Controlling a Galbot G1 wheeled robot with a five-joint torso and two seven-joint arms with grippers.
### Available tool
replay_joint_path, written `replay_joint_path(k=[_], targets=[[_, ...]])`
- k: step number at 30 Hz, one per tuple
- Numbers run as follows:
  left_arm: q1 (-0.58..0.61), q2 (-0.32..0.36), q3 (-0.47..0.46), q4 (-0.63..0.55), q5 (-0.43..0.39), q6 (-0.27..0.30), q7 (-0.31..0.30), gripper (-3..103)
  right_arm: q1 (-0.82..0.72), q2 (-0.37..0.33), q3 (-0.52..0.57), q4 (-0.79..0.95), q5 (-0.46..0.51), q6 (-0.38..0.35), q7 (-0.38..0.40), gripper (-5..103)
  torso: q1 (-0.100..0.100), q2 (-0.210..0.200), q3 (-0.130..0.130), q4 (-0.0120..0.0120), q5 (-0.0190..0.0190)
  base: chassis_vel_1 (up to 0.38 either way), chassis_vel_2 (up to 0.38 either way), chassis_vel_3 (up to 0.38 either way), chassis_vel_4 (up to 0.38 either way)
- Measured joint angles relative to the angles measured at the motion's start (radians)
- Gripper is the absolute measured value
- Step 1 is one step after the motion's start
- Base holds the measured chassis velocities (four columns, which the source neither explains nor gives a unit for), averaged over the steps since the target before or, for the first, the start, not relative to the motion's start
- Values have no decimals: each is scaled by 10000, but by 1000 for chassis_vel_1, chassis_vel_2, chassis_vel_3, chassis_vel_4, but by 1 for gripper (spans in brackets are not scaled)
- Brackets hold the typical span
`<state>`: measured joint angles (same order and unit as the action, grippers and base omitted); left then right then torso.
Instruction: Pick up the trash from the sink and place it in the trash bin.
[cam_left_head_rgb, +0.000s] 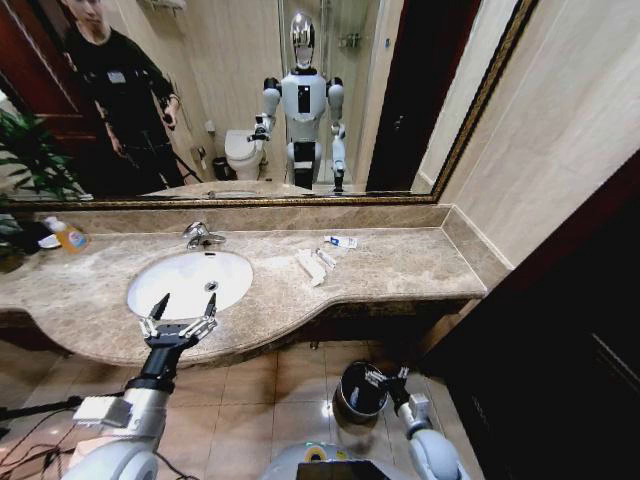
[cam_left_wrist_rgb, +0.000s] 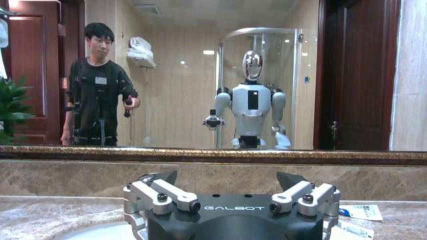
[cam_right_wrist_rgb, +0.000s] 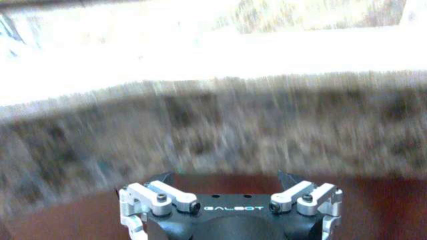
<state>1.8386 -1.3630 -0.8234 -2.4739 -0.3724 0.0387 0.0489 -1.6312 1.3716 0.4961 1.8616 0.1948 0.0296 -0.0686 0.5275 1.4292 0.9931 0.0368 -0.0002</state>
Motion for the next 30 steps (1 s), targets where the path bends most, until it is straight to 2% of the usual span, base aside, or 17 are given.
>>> replay_joint_path(k=[5,14,21,30], targets=[[0,0,0,0,0,0,0,100,247,-139,-138,1163,66,-531,19,100,0,0,0,0,1,0,0,0,0],[0,0,0,0,0,0,0,100,1762,-422,-688,1562,502,-1700,-140,100,0,0,1,0,1,0,0,0,0],[0,0,0,0,0,0,-1,100,3970,-641,-1760,685,888,-2446,-326,100,1,-1,1,0,2,0,0,0,0],[0,0,0,0,0,0,-1,100,6055,-511,-2699,-872,1209,-2801,-226,100,1,-1,2,1,0,0,0,0,0]])
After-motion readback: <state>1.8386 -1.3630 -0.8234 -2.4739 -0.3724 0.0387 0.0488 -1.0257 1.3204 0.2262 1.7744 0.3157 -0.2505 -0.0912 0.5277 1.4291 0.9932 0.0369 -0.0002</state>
